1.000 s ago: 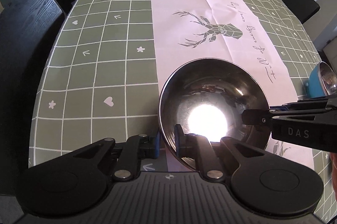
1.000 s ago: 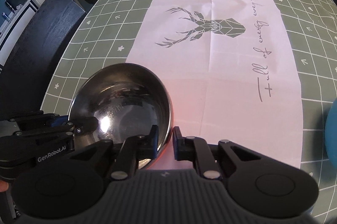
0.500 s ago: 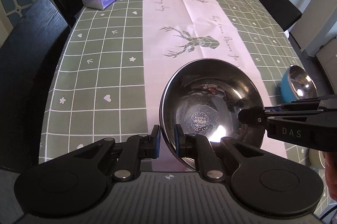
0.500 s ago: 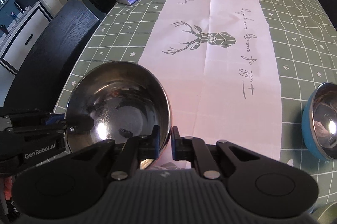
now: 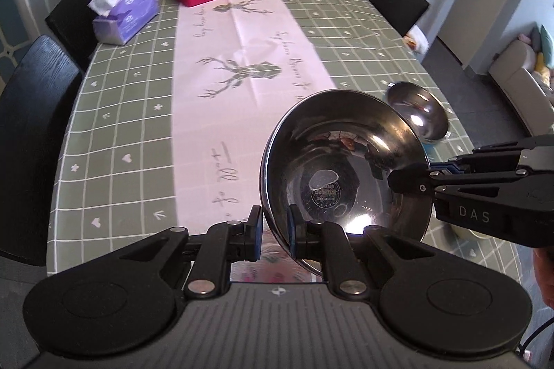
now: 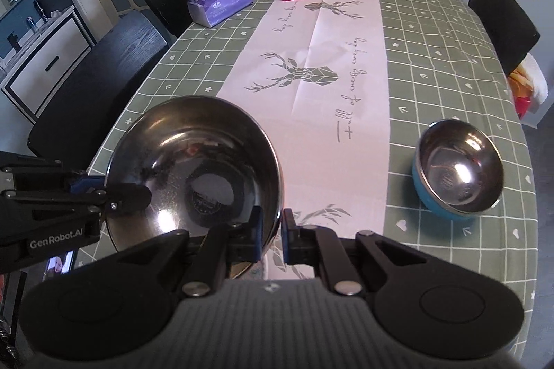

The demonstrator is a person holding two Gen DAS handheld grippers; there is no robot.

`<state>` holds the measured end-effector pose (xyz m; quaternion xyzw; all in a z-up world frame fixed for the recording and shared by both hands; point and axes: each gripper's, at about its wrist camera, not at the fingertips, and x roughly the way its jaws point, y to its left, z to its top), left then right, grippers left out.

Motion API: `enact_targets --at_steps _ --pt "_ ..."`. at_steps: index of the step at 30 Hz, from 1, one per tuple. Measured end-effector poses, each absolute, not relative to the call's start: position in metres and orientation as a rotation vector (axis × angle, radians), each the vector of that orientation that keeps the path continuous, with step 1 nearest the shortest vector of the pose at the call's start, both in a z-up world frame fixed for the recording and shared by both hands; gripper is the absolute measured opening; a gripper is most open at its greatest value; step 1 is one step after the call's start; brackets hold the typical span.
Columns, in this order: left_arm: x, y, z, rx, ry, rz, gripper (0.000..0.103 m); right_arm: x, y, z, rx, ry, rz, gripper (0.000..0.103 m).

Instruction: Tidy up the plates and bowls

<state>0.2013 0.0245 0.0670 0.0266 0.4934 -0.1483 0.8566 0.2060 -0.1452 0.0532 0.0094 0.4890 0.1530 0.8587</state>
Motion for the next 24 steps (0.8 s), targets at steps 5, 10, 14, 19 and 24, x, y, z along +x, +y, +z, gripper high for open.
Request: enact_targets --at_steps 5,10,14,19,24 --pt "0.19 -0.007 0.061 0.062 1.047 -0.362 0.016 0.187 -0.178 0.05 0.018 1.028 0.28 0.008" --pt "0.183 -0.035 0.036 0.09 1.109 -0.398 0.017 0.176 -0.207 0.029 0.024 1.071 0.25 0.007" --pt "0.178 -0.052 0.013 0.112 1.165 -0.415 0.017 0.173 -0.22 0.008 0.025 1.118 0.236 0.007" --pt "0.177 -0.062 -0.011 0.109 1.224 -0.427 0.017 0.173 -0.23 -0.017 0.011 1.168 0.229 0.006" --pt "0.179 -0.067 -0.025 0.098 1.26 -0.432 0.017 0.176 -0.235 -0.036 0.009 1.208 0.224 0.006"
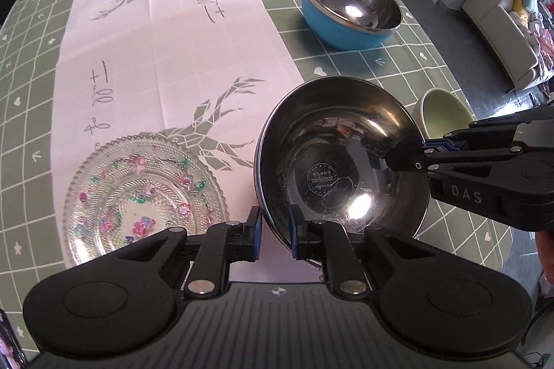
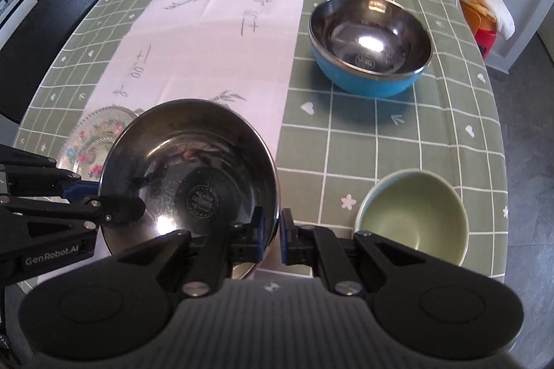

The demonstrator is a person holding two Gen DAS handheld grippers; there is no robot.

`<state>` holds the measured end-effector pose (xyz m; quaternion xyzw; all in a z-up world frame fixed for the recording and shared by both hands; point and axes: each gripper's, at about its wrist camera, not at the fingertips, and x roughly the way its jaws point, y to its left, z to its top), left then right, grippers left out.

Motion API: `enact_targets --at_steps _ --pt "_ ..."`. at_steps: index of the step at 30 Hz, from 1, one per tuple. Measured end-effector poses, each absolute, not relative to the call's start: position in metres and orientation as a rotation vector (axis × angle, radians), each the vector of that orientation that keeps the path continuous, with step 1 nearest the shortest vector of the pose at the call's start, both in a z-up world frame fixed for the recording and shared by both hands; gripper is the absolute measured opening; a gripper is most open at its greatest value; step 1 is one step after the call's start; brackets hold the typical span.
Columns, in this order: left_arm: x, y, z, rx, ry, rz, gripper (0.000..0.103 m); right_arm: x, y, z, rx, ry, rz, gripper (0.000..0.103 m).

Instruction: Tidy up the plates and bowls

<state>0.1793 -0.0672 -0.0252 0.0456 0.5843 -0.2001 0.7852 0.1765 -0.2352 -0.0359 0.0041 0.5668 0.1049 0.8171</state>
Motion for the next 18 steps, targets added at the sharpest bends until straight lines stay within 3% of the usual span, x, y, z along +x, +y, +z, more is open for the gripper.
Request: enact_targets --at_steps 18 --pt "0.19 -0.069 -0.043 0.065 1.329 -0.45 0.019 0.191 -0.238 -0.05 -0.023 1.249 0.24 0.005"
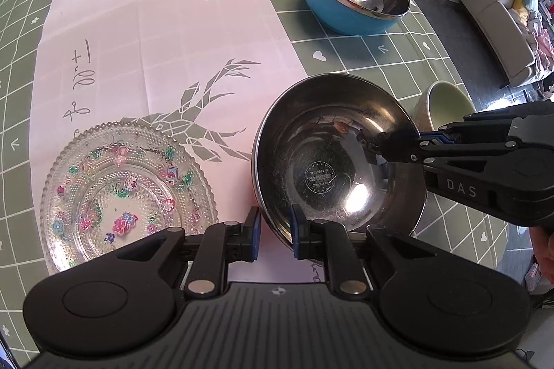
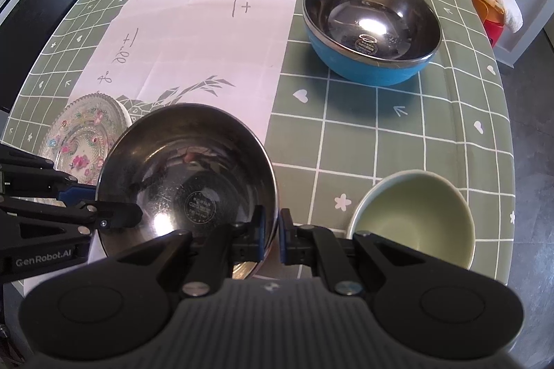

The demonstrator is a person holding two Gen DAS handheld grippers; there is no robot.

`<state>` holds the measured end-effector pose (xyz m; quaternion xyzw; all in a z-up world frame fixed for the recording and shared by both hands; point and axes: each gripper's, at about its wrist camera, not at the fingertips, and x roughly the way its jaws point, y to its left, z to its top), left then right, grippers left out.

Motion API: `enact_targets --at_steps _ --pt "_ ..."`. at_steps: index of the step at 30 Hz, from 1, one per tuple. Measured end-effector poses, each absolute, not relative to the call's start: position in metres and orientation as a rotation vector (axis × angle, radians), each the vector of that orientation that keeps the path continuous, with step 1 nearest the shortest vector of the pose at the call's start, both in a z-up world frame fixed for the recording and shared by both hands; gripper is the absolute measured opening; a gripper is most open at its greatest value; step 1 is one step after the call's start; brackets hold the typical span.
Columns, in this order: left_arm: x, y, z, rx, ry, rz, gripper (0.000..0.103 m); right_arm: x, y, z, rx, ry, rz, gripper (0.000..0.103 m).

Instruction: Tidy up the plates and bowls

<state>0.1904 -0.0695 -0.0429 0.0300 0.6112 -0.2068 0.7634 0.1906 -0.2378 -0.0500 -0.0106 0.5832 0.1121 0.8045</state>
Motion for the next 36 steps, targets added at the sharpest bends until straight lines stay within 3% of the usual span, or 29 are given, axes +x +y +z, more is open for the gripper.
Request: enact_targets --at_steps 10,14,16,32,36 --pt "0.193 -0.066 -0.041 0.052 1.309 -0.461 0.023 0.194 -0.238 -0.052 -0.015 1.246 0.227 0.007" --pt "0.188 -0.066 -0.034 0.054 1.272 -0.477 0.045 0.194 -0.24 -0.051 -0.002 1.247 0.218 0.015" --pt "0.185 -0.066 -0.029 0.063 1.251 -0.476 0.052 0.192 -0.242 -0.049 -0.003 1.238 0.211 0.03" --pt "0.154 -0.054 0.026 0.165 1.062 -0.499 0.059 0.164 -0.246 -0.002 -0.013 1.128 0.214 0.043" --pt "0.15 -0.055 0.05 0.212 0.999 -0.496 0.069 0.155 -0.25 0.012 -0.035 1.098 0.2 0.047"
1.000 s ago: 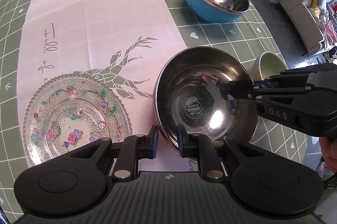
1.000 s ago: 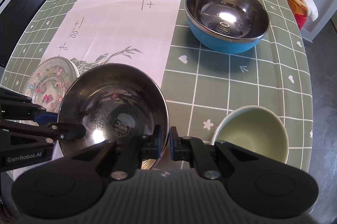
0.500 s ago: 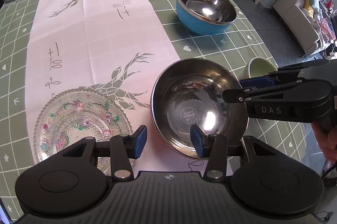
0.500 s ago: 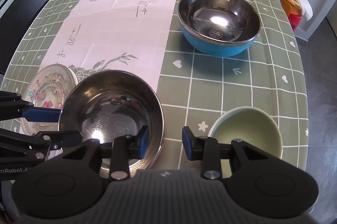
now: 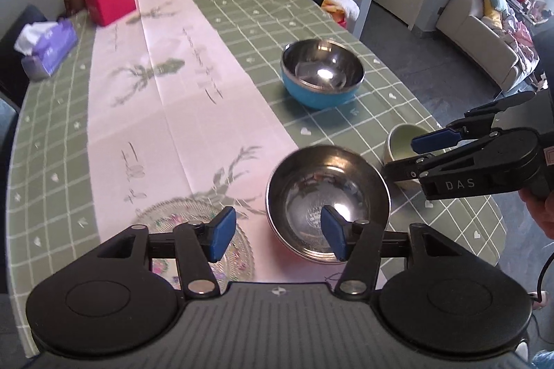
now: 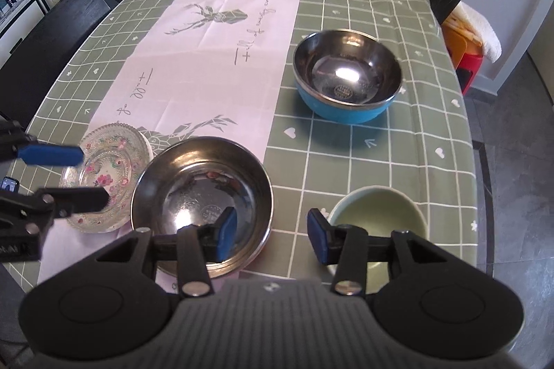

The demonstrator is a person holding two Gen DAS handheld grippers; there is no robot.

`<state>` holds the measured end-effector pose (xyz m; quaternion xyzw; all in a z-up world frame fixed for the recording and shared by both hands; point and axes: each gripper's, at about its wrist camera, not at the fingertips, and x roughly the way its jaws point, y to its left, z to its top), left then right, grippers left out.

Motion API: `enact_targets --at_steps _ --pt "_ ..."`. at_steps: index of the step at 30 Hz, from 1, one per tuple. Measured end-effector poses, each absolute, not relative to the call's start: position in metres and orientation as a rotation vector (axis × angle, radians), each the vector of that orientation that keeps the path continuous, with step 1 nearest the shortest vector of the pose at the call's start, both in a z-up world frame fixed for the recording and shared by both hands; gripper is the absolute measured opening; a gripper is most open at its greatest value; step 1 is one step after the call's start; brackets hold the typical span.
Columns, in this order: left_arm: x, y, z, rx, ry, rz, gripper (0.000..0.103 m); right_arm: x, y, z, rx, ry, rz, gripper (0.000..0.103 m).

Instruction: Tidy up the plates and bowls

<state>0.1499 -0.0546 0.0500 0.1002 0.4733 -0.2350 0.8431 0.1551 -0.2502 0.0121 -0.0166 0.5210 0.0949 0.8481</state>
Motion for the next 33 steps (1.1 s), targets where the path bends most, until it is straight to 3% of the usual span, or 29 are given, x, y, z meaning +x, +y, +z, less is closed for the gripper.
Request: enact_targets --at_steps 14,21,33 --pt "0.187 -0.074 0.09 0.195 0.866 -0.507 0.076 0.169 -0.289 0.037 -0.064 1.046 0.07 0.056" --pt "0.224 -0.092 0.077 0.156 0.882 -0.512 0.076 0.199 -0.309 0.03 -0.055 1.046 0.007 0.064" --pt "0.28 -0.126 0.043 0.137 0.923 -0.503 0.076 0.267 -0.336 0.008 0.051 1.047 -0.023 0.065"
